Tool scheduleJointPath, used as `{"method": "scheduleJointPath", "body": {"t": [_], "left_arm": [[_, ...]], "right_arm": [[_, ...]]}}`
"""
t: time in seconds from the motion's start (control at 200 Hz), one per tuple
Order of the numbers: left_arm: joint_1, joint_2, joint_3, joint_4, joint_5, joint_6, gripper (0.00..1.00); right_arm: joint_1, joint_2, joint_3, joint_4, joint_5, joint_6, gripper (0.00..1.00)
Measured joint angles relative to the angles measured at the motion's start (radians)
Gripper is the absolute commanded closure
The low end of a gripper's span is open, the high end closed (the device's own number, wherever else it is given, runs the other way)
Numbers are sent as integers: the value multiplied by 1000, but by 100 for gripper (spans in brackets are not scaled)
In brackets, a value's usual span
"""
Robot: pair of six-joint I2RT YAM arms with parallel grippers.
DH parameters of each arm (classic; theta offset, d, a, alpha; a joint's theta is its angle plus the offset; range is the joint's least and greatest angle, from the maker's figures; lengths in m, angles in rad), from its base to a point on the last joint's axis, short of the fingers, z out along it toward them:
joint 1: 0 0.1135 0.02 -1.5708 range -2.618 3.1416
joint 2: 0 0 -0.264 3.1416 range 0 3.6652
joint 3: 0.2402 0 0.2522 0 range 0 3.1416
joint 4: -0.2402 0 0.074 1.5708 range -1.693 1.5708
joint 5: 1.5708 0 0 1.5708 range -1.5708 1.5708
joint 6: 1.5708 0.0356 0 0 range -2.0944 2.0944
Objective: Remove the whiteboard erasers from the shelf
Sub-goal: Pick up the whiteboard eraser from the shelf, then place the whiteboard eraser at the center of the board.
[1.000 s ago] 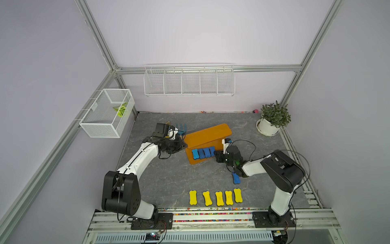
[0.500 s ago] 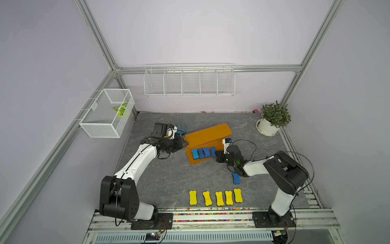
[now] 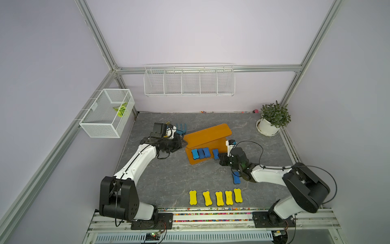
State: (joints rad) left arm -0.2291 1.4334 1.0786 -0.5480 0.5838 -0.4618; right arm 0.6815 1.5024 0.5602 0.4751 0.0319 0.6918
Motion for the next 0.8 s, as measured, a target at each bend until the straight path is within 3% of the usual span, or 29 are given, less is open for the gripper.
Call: {"method": "scheduleJointPath", "body": {"t": [0.33, 0.8], "left_arm": [[0, -2, 0, 0, 0, 0, 59], [0, -1, -3, 0, 1, 0, 60]], "right_arm": [[127, -260, -77, -254, 115, 35, 100], [248, -400, -204, -459, 231, 168, 100]]}}
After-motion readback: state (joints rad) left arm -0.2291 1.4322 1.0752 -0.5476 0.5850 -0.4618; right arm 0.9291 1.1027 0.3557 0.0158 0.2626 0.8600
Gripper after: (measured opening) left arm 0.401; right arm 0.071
